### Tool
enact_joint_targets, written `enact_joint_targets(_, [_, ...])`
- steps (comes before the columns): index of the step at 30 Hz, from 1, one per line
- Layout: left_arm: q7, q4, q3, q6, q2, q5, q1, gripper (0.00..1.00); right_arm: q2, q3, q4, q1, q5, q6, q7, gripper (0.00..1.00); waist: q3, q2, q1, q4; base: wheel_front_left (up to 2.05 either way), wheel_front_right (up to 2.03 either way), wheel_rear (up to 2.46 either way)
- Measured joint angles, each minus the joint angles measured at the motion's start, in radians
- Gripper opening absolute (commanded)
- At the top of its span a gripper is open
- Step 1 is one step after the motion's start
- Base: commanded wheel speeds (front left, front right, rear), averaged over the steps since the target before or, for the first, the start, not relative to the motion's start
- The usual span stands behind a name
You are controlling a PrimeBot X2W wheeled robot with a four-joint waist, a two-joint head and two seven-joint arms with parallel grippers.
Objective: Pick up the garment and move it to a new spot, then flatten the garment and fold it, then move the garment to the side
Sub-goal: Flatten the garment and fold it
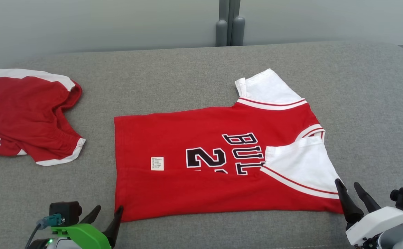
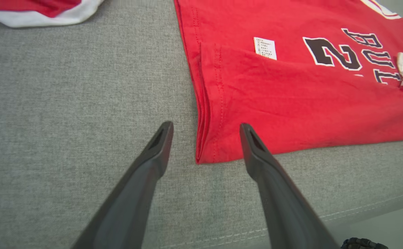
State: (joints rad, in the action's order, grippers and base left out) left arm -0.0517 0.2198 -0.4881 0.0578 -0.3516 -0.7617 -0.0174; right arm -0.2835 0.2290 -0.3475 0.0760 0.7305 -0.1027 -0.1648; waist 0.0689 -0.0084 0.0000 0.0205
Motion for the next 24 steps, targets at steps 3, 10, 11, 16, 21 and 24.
enact_joint_targets(3, [0.004,-0.019,0.007,0.006,-0.005,0.000,0.000,1.00,-0.002,0.000,0.013,0.003,0.000,0.001,0.000,1.00,-0.001,0.0000,0.0000,0.000,0.00,0.00,0.00])
enact_joint_targets(10, [0.036,-0.072,0.043,0.022,-0.011,0.000,-0.001,1.00,-0.009,-0.015,0.053,0.010,-0.008,0.016,-0.015,1.00,0.001,0.0000,0.0000,0.001,0.00,0.00,0.00])
enact_joint_targets(11, [0.037,-0.077,0.044,0.022,-0.011,0.001,-0.001,1.00,-0.011,-0.016,0.057,0.010,-0.013,0.017,-0.017,1.00,0.002,0.0000,0.0000,0.001,0.00,0.00,0.00])
enact_joint_targets(16, [0.065,-0.115,0.060,0.023,-0.011,0.007,-0.003,1.00,-0.023,-0.027,0.089,0.009,-0.034,0.033,-0.039,1.00,0.004,0.0000,0.0000,0.002,0.00,0.00,0.00])
enact_joint_targets(21, [0.094,-0.142,0.073,0.031,-0.013,0.034,-0.009,1.00,-0.034,-0.040,0.123,-0.002,-0.082,0.055,-0.057,1.00,0.006,0.0000,0.0000,0.002,0.00,0.00,0.00])
enact_joint_targets(24, [0.116,-0.161,0.091,0.034,-0.014,0.043,-0.014,1.00,-0.036,-0.048,0.153,-0.014,-0.114,0.063,-0.066,1.00,0.008,0.0000,0.0000,0.001,0.00,0.00,0.00])
